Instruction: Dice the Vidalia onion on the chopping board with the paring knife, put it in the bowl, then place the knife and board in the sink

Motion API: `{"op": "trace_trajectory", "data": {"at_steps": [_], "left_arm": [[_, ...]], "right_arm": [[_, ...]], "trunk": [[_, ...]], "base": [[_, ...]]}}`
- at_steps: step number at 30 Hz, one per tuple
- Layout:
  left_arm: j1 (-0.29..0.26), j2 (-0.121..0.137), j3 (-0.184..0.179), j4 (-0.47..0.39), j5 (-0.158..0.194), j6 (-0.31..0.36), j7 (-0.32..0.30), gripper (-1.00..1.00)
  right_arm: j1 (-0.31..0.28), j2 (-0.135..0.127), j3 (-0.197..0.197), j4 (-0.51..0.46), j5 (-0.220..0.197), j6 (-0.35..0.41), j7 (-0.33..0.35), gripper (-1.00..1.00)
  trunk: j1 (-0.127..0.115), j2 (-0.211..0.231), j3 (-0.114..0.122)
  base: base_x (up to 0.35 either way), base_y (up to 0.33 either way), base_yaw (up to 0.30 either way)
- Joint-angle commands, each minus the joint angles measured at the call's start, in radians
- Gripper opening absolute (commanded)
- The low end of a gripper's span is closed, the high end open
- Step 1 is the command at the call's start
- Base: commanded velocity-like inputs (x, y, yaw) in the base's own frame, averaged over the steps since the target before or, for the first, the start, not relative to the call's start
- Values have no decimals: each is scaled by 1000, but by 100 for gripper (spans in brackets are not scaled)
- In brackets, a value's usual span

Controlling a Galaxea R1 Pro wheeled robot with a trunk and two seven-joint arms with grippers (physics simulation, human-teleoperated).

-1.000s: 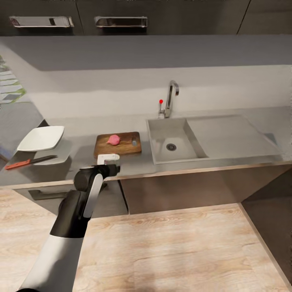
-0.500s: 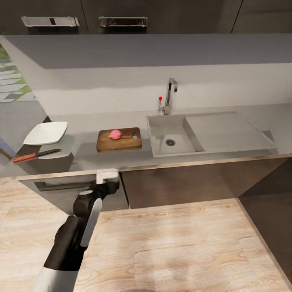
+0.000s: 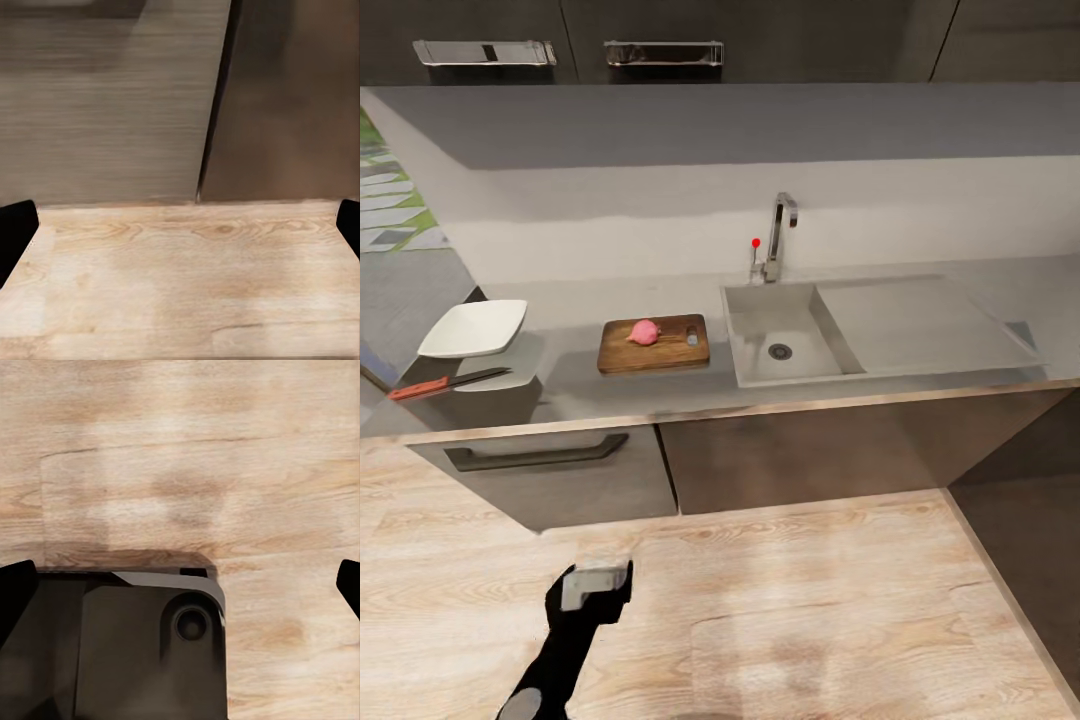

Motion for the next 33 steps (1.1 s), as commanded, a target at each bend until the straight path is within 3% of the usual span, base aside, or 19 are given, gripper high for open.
{"op": "trace_trajectory", "data": {"at_steps": [1,2,6,9,11,13,14,18,21,26,33], "left_arm": [[51,24,-8,-2,6,-65,7,100],[74,34,-9,-2,6,-95,7,100],[264,96,-14,-1,3,-336,7,100],[351,124,-15,9,1,-489,7,100],[369,135,-15,27,0,-545,8,100],[389,149,-15,86,1,-646,10,100],[398,155,-15,178,1,-747,12,100],[401,142,-14,337,1,-864,12,100],[402,116,-13,431,1,-925,12,100],[401,75,-8,550,1,-940,11,100],[400,63,-7,618,2,-941,11,100]], "right_arm": [[0,1,-5,-1,11,-1,-4,100],[0,1,-5,-1,11,-1,-4,100],[0,1,-6,-3,10,-2,-4,100],[0,0,-8,-5,10,-3,-4,100],[0,-1,-8,-6,10,-3,-4,100],[0,-2,-8,-8,10,-4,-4,100],[0,-4,-9,-9,10,-5,-4,100],[0,-7,-10,-9,10,-5,-4,100],[0,-7,-10,-9,10,-5,-4,100],[0,-7,-10,-9,10,-7,-4,100],[0,-4,-10,-9,10,-8,-4,100]], "trunk": [[1,-2,-1],[1,-2,-1],[1,-2,-1],[1,-2,-1],[1,-2,-1],[1,-2,-1],[1,-2,-1],[1,-2,-1],[1,-2,-1],[1,-2,-1],[1,-2,4]], "base": [[0,0,0],[0,0,0],[0,0,0],[0,0,0],[0,0,0],[0,0,0],[0,0,0],[0,0,0],[0,0,0],[0,0,0],[0,0,0]]}}
